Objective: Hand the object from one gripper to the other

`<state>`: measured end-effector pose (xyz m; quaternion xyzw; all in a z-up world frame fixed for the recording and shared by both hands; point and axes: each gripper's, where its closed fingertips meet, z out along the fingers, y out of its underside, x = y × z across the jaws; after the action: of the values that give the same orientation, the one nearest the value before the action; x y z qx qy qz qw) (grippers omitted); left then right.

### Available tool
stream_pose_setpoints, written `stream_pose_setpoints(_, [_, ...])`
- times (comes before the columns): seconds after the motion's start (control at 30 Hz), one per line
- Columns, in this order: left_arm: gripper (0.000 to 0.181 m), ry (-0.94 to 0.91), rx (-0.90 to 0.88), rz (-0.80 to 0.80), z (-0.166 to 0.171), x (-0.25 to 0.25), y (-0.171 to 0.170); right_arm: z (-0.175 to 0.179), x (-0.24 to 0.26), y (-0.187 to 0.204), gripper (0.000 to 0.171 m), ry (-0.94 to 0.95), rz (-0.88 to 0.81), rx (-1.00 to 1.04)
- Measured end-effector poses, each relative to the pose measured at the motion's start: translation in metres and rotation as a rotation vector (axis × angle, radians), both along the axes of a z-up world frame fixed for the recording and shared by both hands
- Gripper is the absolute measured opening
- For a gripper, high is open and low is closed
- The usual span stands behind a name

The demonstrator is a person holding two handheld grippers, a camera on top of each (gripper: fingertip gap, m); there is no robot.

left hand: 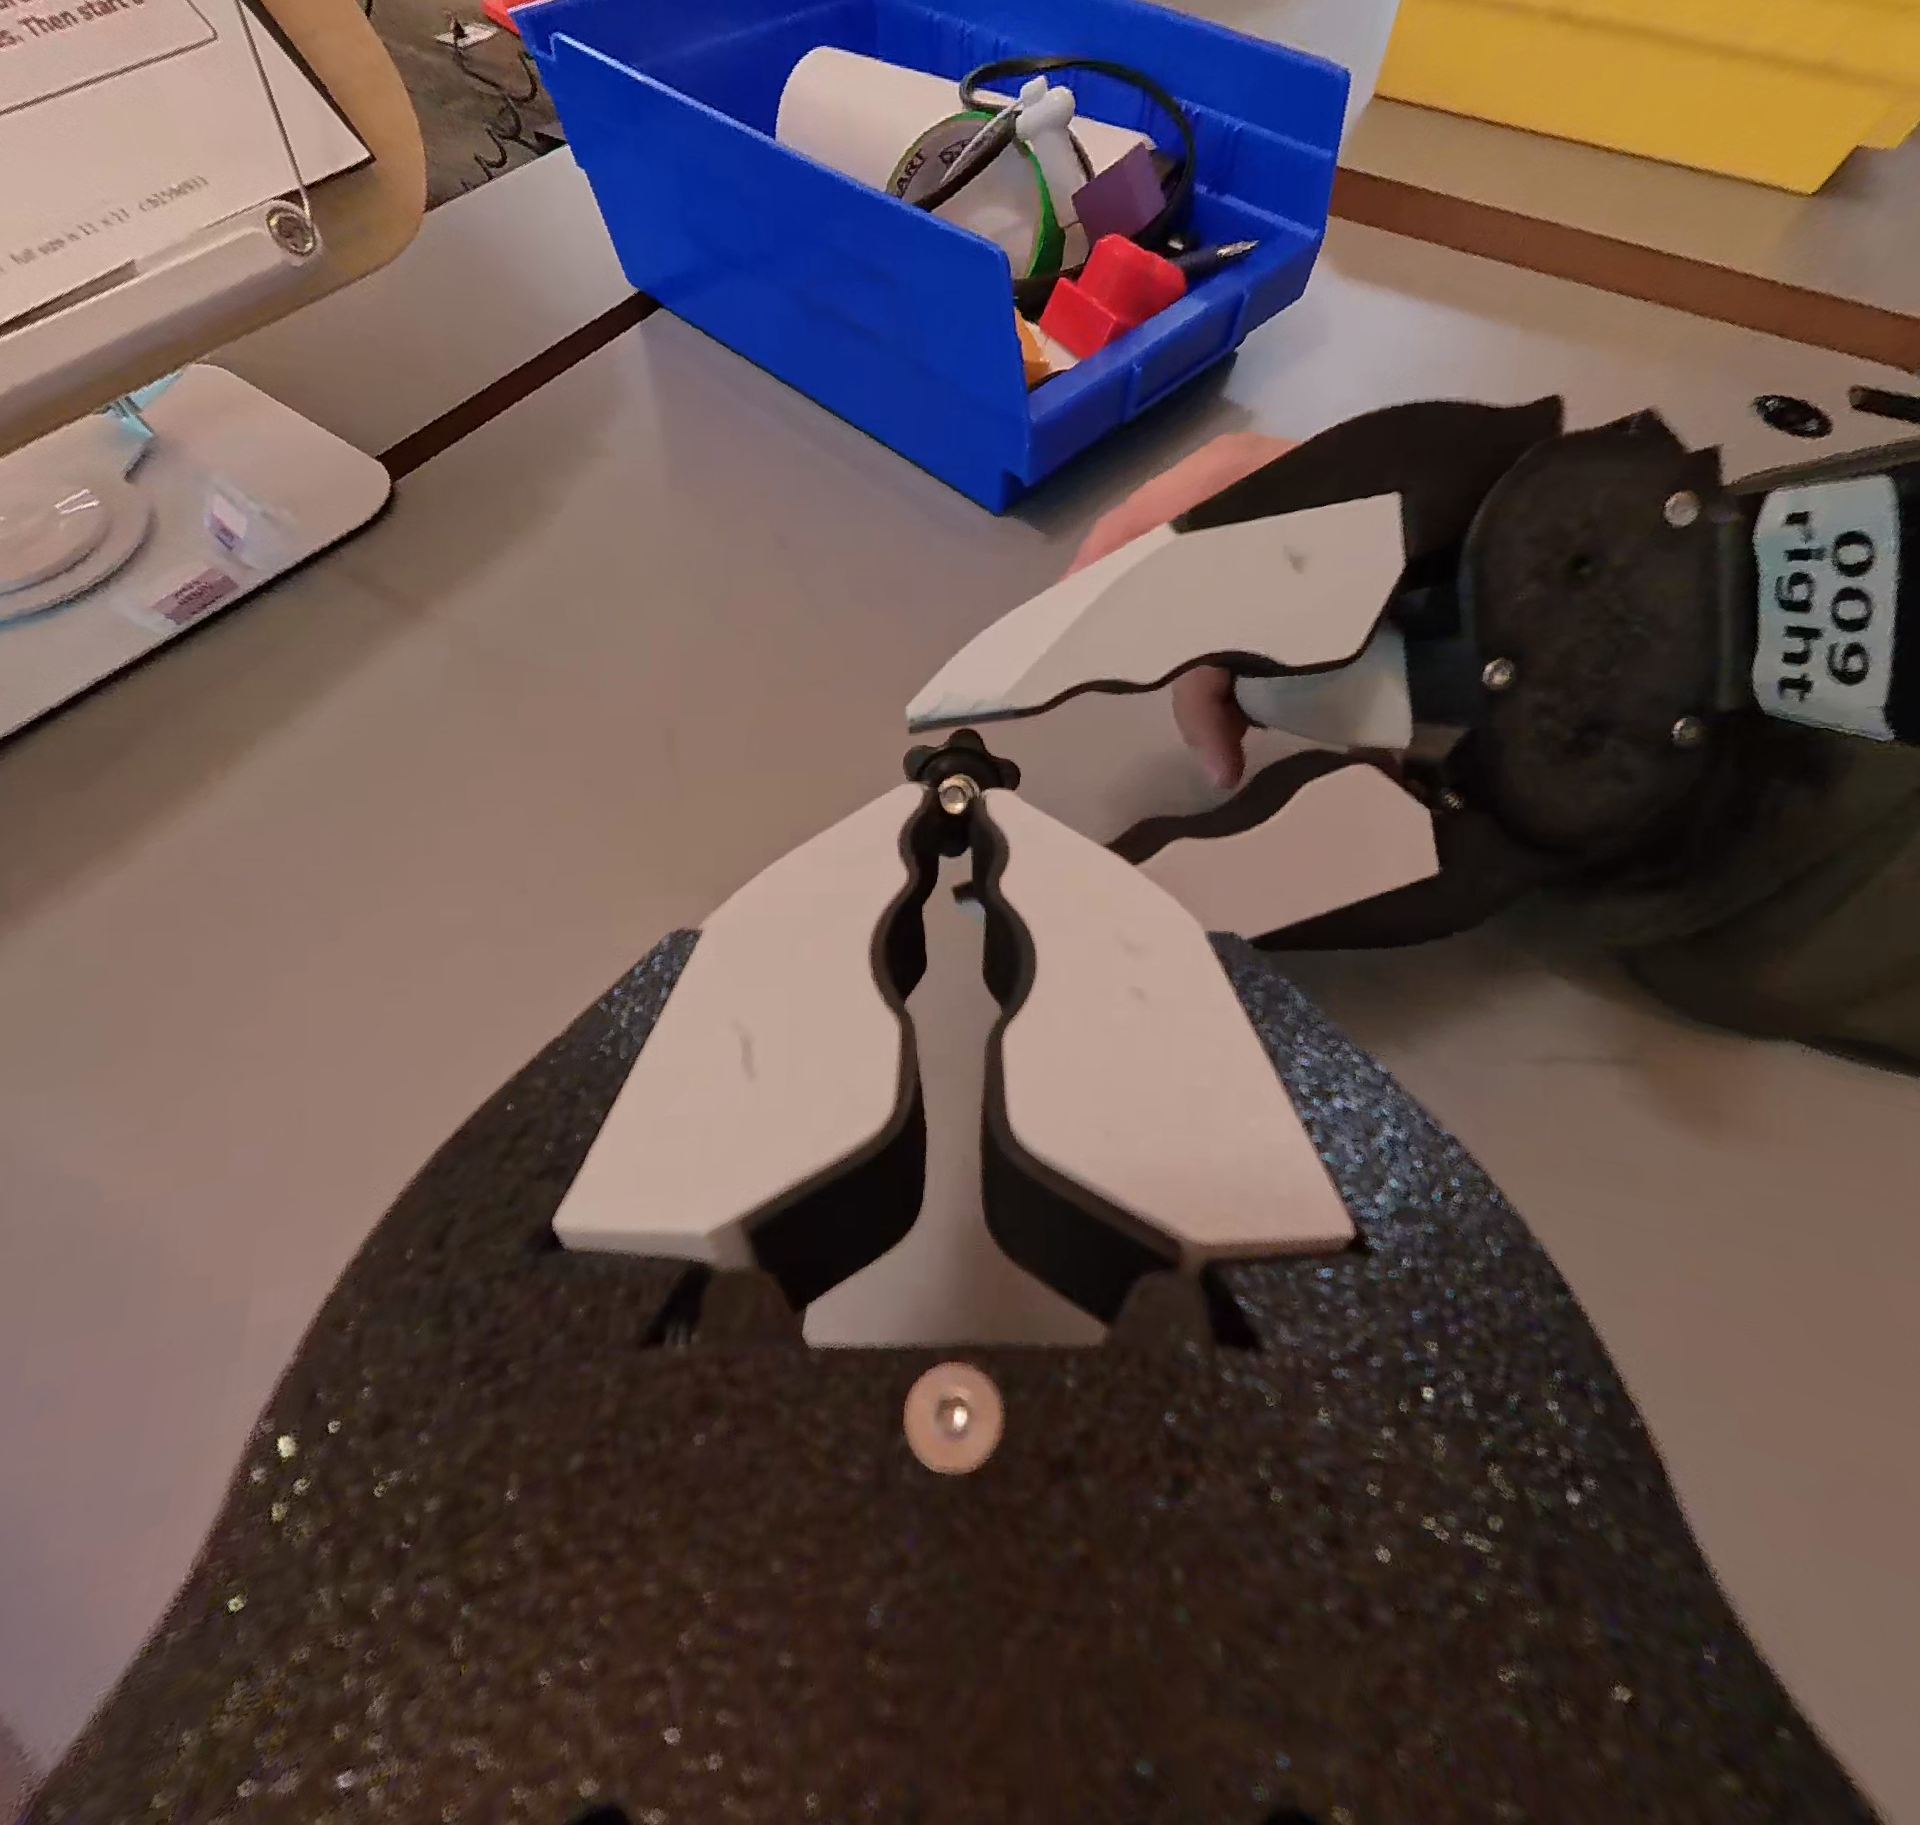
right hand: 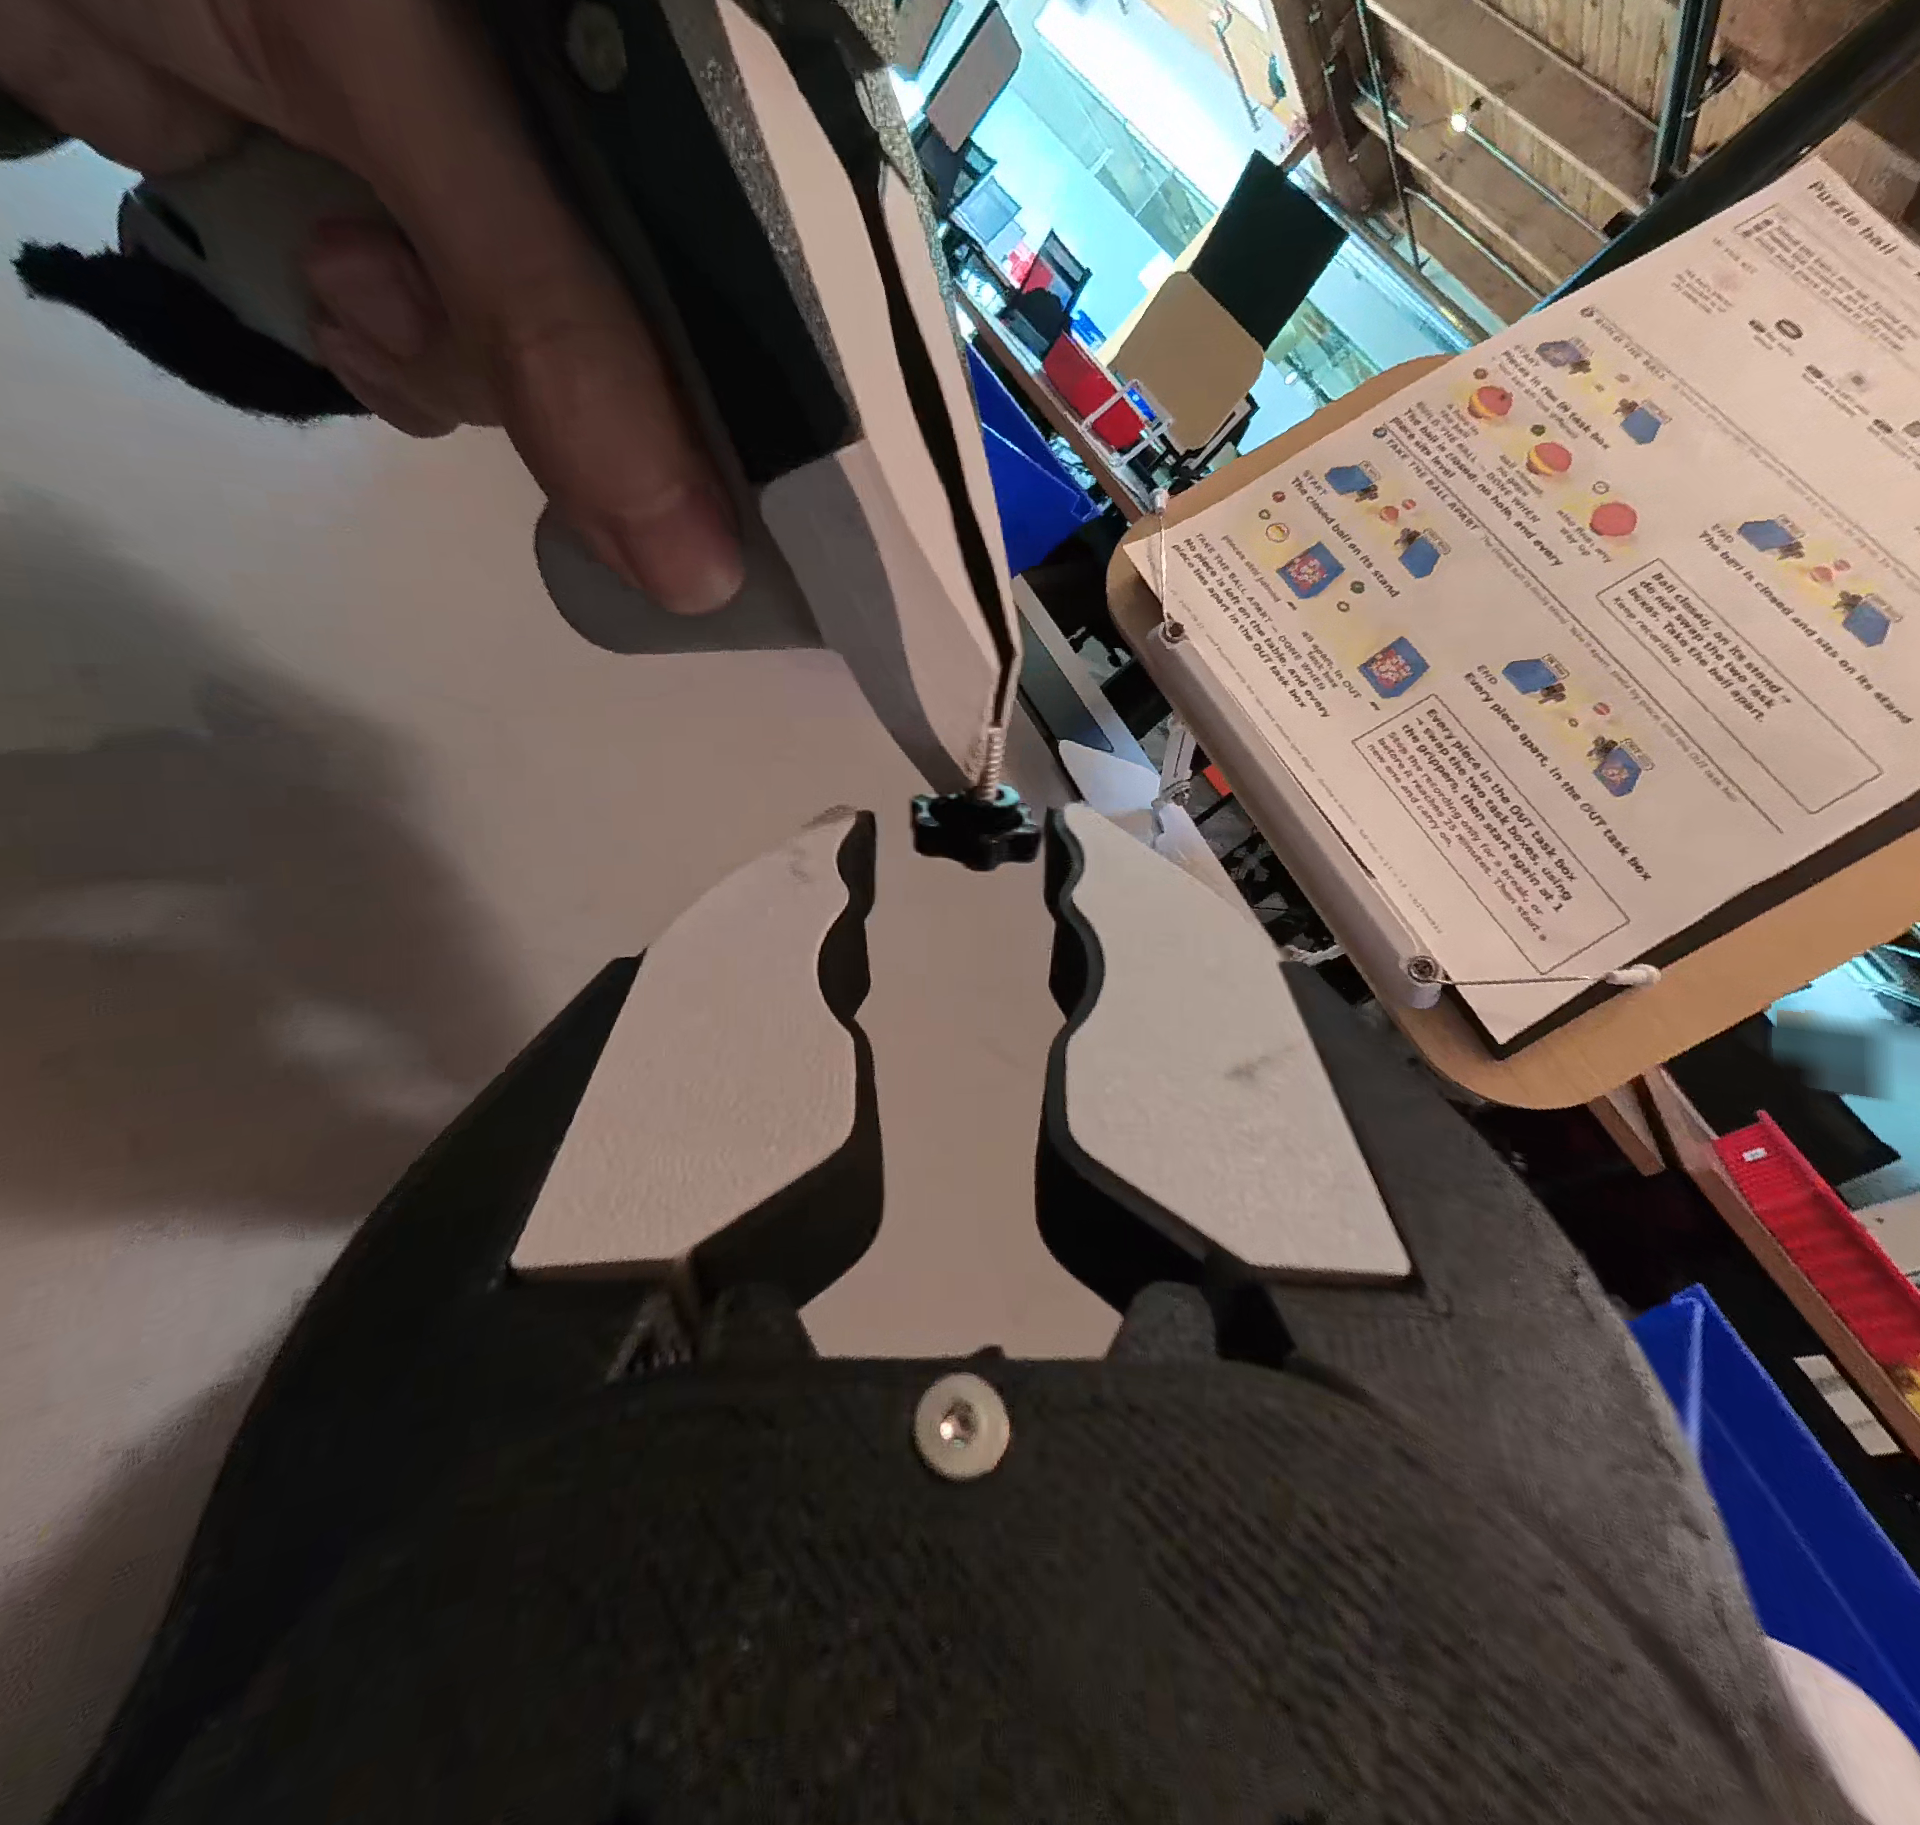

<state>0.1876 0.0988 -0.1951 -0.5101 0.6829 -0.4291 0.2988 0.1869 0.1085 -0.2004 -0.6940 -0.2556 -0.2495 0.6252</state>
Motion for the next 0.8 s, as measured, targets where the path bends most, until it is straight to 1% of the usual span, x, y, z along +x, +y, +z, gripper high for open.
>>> stream_pose_setpoints(0.07, [0.005, 0.001, 0.004, 0.000, 0.000, 0.000, 0.000, -0.001, 0.000, 0.001, 0.033, 0.018, -0.001, -0.004])
stream_pose_setpoints(0.13, [0.005, -0.002, 0.007, -0.002, 0.000, 0.000, -0.001, 0.001, 0.003, 0.000, 0.023, 0.035, -0.017, 0.001])
stream_pose_setpoints(0.23, [0.005, -0.021, 0.012, -0.014, 0.002, 0.001, -0.003, 0.003, 0.003, -0.001, 0.023, 0.094, 0.004, -0.006])
stream_pose_setpoints(0.33, [0.006, -0.060, 0.046, -0.087, 0.007, -0.002, -0.006, 0.005, 0.000, -0.003, 0.023, 0.240, 0.078, -0.010])
stream_pose_setpoints(0.37, [0.006, -0.088, 0.054, -0.140, 0.010, -0.004, -0.009, 0.007, -0.005, -0.005, 0.023, 0.307, 0.139, -0.007])
stream_pose_setpoints(0.43, [0.016, -0.151, 0.043, -0.262, 0.021, -0.014, -0.015, 0.014, -0.022, -0.012, 0.023, 0.476, 0.325, -0.012])
stream_pose_setpoints(0.5, [0.021, -0.192, -0.001, -0.379, 0.028, -0.026, -0.019, 0.023, -0.036, -0.021, 0.023, 0.626, 0.486, -0.028])
stream_pose_setpoints(0.53, [0.019, -0.209, -0.041, -0.453, 0.031, -0.035, -0.024, 0.026, -0.043, -0.026, 0.023, 0.678, 0.563, -0.042])
stream_pose_setpoints(0.57, [0.019, -0.222, -0.086, -0.526, 0.034, -0.044, -0.028, 0.030, -0.048, -0.031, 0.023, 0.723, 0.626, -0.048])
stream_pose_setpoints(0.63, [0.014, -0.273, -0.161, -0.622, 0.042, -0.056, -0.035, 0.035, -0.059, -0.041, 0.023, 0.809, 0.748, -0.086])
stream_pose_setpoints(0.7, [0.014, -0.325, -0.254, -0.674, 0.052, -0.061, -0.040, 0.038, -0.068, -0.048, 0.023, 0.870, 0.835, -0.127])
stream_pose_setpoints(0.8, [0.014, -0.305, -0.329, -0.737, 0.051, -0.067, -0.048, 0.038, -0.082, -0.057, 0.023, 0.892, 0.935, -0.176])
